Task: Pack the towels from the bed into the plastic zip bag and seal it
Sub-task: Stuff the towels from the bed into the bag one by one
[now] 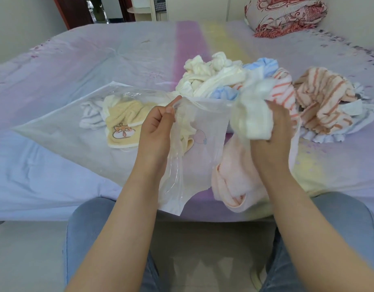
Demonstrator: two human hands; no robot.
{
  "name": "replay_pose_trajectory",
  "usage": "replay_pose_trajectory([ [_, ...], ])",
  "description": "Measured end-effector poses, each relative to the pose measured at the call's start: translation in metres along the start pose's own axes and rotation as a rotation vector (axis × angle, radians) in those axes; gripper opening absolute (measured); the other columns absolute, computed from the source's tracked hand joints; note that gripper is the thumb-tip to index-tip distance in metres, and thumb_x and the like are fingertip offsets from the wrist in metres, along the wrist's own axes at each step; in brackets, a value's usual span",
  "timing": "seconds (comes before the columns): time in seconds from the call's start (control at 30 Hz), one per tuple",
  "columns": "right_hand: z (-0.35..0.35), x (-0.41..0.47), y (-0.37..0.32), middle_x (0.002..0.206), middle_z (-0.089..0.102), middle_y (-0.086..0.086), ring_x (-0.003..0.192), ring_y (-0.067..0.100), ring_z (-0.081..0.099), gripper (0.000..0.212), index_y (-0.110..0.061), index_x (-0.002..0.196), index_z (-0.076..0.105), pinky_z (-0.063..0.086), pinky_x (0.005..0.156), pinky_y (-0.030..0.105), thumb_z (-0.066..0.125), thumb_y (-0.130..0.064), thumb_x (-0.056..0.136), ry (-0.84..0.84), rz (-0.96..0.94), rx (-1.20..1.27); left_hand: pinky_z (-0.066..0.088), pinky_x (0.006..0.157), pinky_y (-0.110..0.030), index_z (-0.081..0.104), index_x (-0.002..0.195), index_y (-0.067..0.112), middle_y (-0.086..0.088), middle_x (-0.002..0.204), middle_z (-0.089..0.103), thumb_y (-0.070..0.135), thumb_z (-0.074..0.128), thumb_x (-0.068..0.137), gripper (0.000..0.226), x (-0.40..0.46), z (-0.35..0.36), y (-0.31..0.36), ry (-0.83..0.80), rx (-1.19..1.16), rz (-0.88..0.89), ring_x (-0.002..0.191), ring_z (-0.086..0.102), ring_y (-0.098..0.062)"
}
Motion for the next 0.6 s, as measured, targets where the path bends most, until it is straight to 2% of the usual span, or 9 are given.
replay_pose_trajectory([
  [0.07, 0.023, -0.037, -0.012, 0.114, 0.053, -0.007, 0.103, 0.007, 0.047, 0.031, -0.032, 0.115, 0.054, 0.037, 0.084, 0.009, 0.058, -0.026, 0.085, -0.226, -0.019, -0.134, 0.046, 0.072, -0.007, 0.052, 0.088, 0.006, 0.009, 0.126, 0.064, 0.011, 0.042, 0.101, 0.017, 0.000, 0.002, 0.001, -0.004, 0.008, 0.012, 0.107, 0.061, 0.006],
  [0.13, 0.054, -0.055, -0.005, 0.119, 0.053, -0.005, 0.106, 0.014, 0.051, 0.039, -0.032, 0.123, 0.051, 0.045, 0.082, 0.029, 0.058, -0.031, 0.085, -0.474, 0.048, -0.398, 0.046, 0.078, -0.010, 0.054, 0.087, 0.006, 0.007, 0.126, 0.065, 0.010, 0.042, 0.100, 0.018, 0.001, 0.003, 0.002, -0.008, 0.003, 0.029, 0.112, 0.060, 0.003],
  [0.2, 0.092, -0.059, 0.006, 0.126, 0.051, 0.000, 0.112, 0.024, 0.054, 0.050, -0.033, 0.133, 0.043, 0.048, 0.084, 0.037, 0.055, -0.035, 0.084, -0.694, 0.105, -0.535, 0.047, 0.084, -0.014, 0.053, 0.079, 0.011, 0.008, 0.124, 0.066, 0.010, 0.042, 0.100, 0.023, 0.000, 0.002, 0.003, -0.003, -0.013, 0.038, 0.115, 0.059, 0.001],
  [0.3, 0.144, -0.071, -0.001, 0.147, 0.037, -0.004, 0.134, 0.015, 0.038, 0.087, -0.031, 0.146, 0.022, 0.037, 0.108, 0.036, 0.066, -0.050, 0.074, -1.074, 0.143, -0.227, 0.046, 0.090, -0.017, 0.053, 0.079, 0.012, 0.009, 0.124, 0.066, 0.010, 0.042, 0.100, 0.023, -0.002, -0.002, 0.006, 0.002, -0.006, 0.062, 0.117, 0.058, 0.001],
  [0.37, 0.153, -0.082, -0.002, 0.149, 0.033, -0.011, 0.131, 0.004, 0.034, 0.087, -0.028, 0.147, 0.020, 0.032, 0.108, 0.021, 0.068, -0.049, 0.078, -1.310, 0.177, -0.157, 0.044, 0.093, -0.015, 0.052, 0.082, 0.010, 0.012, 0.121, 0.067, 0.013, 0.044, 0.100, 0.020, -0.002, -0.009, 0.008, 0.014, 0.048, 0.072, 0.116, 0.058, 0.004],
  [0.4, 0.151, -0.083, -0.003, 0.147, 0.038, -0.010, 0.129, 0.005, 0.039, 0.077, -0.027, 0.145, 0.027, 0.037, 0.106, 0.021, 0.066, -0.047, 0.081, -1.346, 0.188, -0.144, 0.044, 0.092, -0.015, 0.051, 0.082, 0.010, 0.013, 0.117, 0.067, 0.016, 0.045, 0.100, 0.020, -0.002, -0.013, 0.008, 0.025, 0.069, 0.074, 0.113, 0.058, 0.004],
  [0.47, 0.133, -0.067, -0.001, 0.142, 0.042, -0.005, 0.122, 0.017, 0.050, 0.064, -0.029, 0.139, 0.039, 0.043, 0.100, 0.032, 0.062, -0.049, 0.083, -1.100, 0.227, -0.231, 0.044, 0.095, -0.019, 0.050, 0.085, 0.008, 0.012, 0.110, 0.066, 0.019, 0.046, 0.099, 0.018, -0.001, -0.021, 0.004, 0.038, 0.079, 0.076, 0.110, 0.059, 0.002],
  [0.53, 0.116, -0.059, 0.005, 0.140, 0.034, 0.000, 0.113, 0.023, 0.055, 0.067, -0.028, 0.138, 0.038, 0.045, 0.093, 0.037, 0.064, -0.051, 0.081, -0.908, 0.281, -0.420, 0.039, 0.104, -0.024, 0.050, 0.091, 0.007, 0.010, 0.119, 0.066, 0.014, 0.043, 0.100, 0.013, 0.000, -0.023, 0.001, 0.023, 0.066, 0.071, 0.119, 0.056, 0.000],
  [0.6, 0.115, -0.071, 0.008, 0.136, 0.034, 0.008, 0.111, 0.027, 0.054, 0.076, -0.022, 0.139, 0.034, 0.046, 0.093, 0.038, 0.068, -0.050, 0.077, -1.080, 0.315, -0.555, 0.038, 0.106, -0.026, 0.049, 0.091, 0.007, 0.007, 0.126, 0.065, 0.013, 0.041, 0.100, 0.014, 0.001, -0.020, -0.001, 0.011, 0.059, 0.066, 0.123, 0.054, -0.001],
])
Point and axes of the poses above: each hand's wrist, its own x-axis towards the middle knuckle, its own z-axis out of the palm, y = z × x, the point moved 7 cm from there along x, towards the middle knuckle
